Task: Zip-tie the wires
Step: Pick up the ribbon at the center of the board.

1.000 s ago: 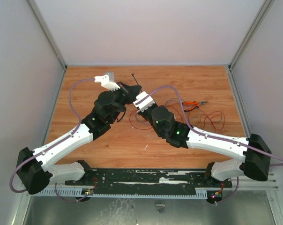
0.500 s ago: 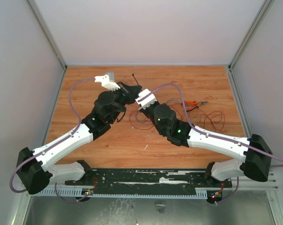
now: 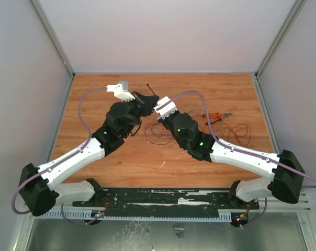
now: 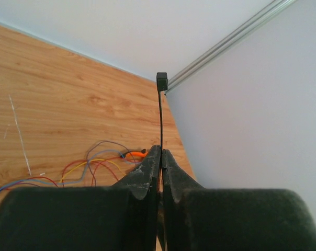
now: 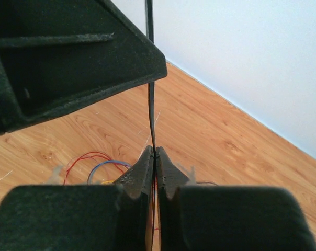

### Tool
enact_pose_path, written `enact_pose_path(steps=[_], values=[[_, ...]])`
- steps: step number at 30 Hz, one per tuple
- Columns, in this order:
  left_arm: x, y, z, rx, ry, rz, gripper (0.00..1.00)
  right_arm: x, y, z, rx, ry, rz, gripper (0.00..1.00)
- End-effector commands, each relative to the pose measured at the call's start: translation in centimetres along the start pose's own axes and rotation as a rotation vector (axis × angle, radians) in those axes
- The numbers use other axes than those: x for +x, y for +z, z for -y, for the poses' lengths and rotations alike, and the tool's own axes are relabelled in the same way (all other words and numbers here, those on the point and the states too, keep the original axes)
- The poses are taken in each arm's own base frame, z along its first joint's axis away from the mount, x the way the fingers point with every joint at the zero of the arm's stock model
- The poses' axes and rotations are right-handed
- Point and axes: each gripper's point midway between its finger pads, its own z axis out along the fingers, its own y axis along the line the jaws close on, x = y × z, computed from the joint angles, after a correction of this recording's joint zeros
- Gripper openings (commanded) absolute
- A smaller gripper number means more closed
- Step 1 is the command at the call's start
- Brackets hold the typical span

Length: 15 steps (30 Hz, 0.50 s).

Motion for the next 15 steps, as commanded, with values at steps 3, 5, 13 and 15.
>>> enact_pose_path(steps=[3,5,13,15], values=[[0.3,0.0,0.5,0.03,-0.01,0.0,0.18,-1.1,-0.5,1.1,-0.022,0.092,0.036,0.0],[0.2,-0.1,0.5,0.033,-0.008,0.002,0.33,-1.0,-0.6,1.5,-0.039,0.121,0.034,0.0],[-0.8,-1.6,3.7,0.211,0.099,0.001,0.87,1.7,-0.3,4.2,-0.142,0.294,0.008,0.0],[-1.3,-2.4,4.8,0.28,0.124,0.018,0.93,2.3,-0.5,5.1,-0.158,0.325,0.005,0.0]])
